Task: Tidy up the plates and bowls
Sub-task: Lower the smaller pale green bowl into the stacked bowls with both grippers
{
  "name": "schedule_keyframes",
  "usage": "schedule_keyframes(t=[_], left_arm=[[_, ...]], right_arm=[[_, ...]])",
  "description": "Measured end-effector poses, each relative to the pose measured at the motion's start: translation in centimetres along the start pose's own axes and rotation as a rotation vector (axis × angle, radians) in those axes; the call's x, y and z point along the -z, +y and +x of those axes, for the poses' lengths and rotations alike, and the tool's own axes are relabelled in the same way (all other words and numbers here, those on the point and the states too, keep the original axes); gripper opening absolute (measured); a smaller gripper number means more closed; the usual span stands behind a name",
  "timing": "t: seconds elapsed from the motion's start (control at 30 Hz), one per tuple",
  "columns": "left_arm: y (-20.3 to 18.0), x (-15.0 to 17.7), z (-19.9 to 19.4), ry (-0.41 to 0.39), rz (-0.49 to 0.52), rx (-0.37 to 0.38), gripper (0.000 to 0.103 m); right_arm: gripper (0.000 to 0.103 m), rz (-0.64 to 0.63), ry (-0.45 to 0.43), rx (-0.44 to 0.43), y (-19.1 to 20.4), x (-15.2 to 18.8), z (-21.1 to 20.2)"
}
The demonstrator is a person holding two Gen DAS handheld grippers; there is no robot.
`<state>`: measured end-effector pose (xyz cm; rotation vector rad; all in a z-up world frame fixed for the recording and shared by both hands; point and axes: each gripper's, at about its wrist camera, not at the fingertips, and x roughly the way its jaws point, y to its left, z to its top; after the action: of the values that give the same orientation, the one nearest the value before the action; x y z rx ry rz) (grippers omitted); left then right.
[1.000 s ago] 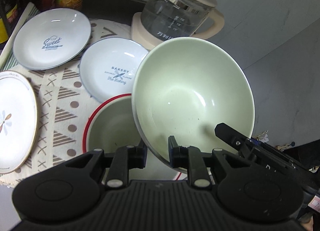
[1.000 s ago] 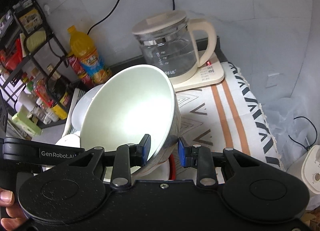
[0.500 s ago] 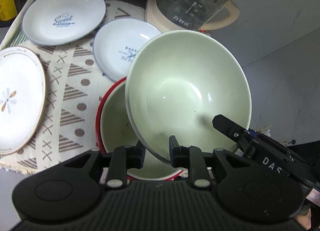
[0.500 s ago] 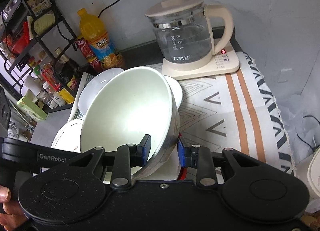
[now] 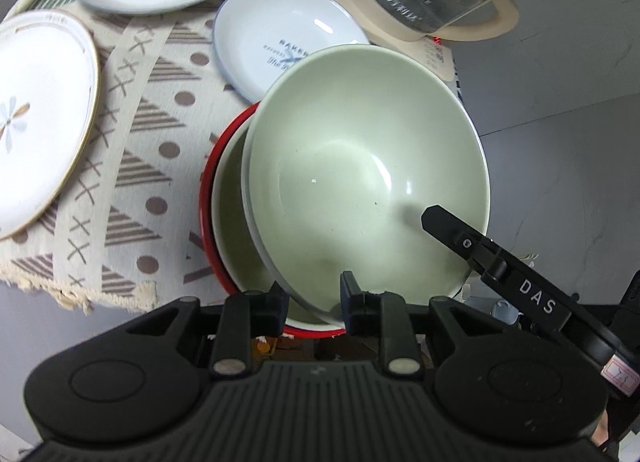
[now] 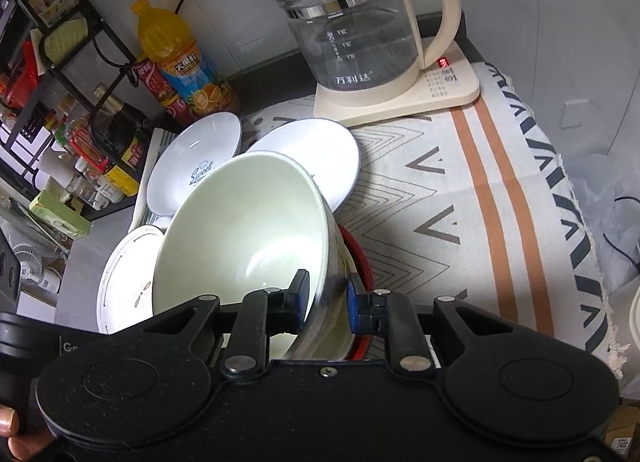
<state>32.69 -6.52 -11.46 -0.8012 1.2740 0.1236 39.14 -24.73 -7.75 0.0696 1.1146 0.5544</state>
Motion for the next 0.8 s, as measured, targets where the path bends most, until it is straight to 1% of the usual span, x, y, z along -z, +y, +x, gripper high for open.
schedule_keyframes(t=[0.13,0.3,0.37,0.47,0.63,0.7,0.8], left_arm=[[0.1,0.0,0.1,0.007,-0.009,-0.006,0.024],[0.2,-0.2,-0.3,0.021,-0.015,-0.008,0.026],[0.2,-0.4,-0.6,0.025,-0.014,-0.014,0.026],[0.6,-0.5,-1.0,0.021,-0.039,-0.016,0.026],[1.0,-0.6,-1.5,0.030,-0.045,-0.037,0.029],[1.3,-0.6,-2.1,0.005,-0.052,-0.037,0.030],[1.6,-0.8,-2.8,-0.030,-0.040,-0.060,0.033]], right_arm=[[0.016,0.049,0.014,-0.008,-0.5,0.0,0.6],[0.013,0.075,0.016,-0.013,-0.8,-0.3,0.9],[0.013,0.079,0.017,-0.012,-0.8,-0.4,1.0],[0.012,0.093,0.023,-0.013,-0.9,-0.4,1.3],[0.013,0.123,0.031,-0.017,-1.2,-0.4,1.7],[0.013,0.130,0.032,-0.021,-1.3,-0.5,1.9],[0.013,0.125,0.024,-0.019,-1.2,-0.6,1.9]])
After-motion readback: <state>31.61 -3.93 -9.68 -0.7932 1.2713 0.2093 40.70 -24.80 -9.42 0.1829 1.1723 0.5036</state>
